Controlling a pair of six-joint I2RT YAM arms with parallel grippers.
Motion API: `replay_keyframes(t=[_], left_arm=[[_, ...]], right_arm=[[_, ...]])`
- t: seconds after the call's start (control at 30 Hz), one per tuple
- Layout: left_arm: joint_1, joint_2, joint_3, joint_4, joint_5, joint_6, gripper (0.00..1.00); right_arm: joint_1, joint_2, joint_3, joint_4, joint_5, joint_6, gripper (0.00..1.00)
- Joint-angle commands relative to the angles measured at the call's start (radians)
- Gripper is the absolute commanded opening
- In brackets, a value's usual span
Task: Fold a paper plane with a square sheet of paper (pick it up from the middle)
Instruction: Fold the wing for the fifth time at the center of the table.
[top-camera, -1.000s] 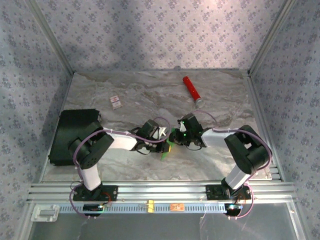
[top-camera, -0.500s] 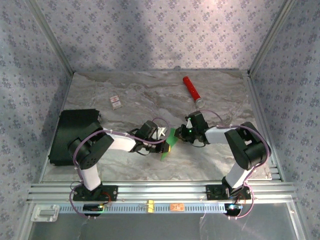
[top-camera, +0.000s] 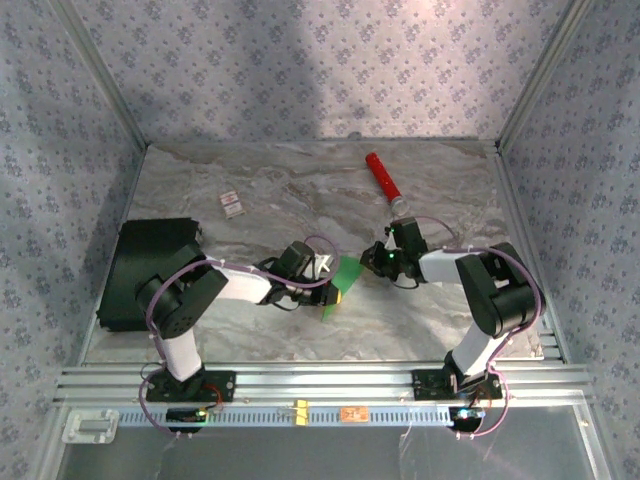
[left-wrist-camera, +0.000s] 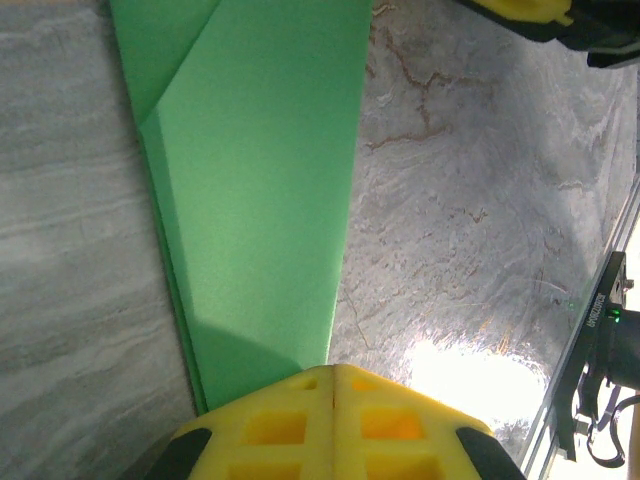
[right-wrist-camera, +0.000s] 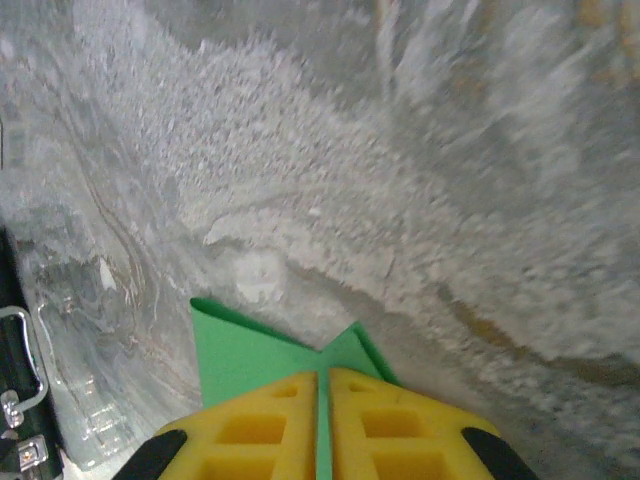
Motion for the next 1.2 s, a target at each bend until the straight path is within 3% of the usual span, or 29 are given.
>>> replay_keyframes(t=[0.0,0.3,0.53,0.83,1.17], left_arm=[[0.007,0.028,-0.051,-0.14,-0.036,-0.006,0.0],[0.005,0.036,-0.047,-0.13,-0.024,-0.005,0.0],[0.006,0.033,-0.045,-0.126,-0.024,-0.01,0.0],[0.006,0.032,-0.044,-0.119,-0.026,-0.014,0.0],[0.005,0.021,-0.043,-0.117,-0.019,-0.018,0.0]], right_arm=[[-0.041,0.023,0.009,-0.041,0.085,-0.008,0.13],[-0.087,-0.049,0.053,-0.105,0.048,-0.043,0.13],[-0.042,-0.152,0.05,-0.129,-0.009,-0.064,0.15],[0.124,-0.044,0.039,-0.046,-0.044,-0.044,0.12],[0.09,0.046,0.022,-0.067,-0.018,-0.082,0.11]])
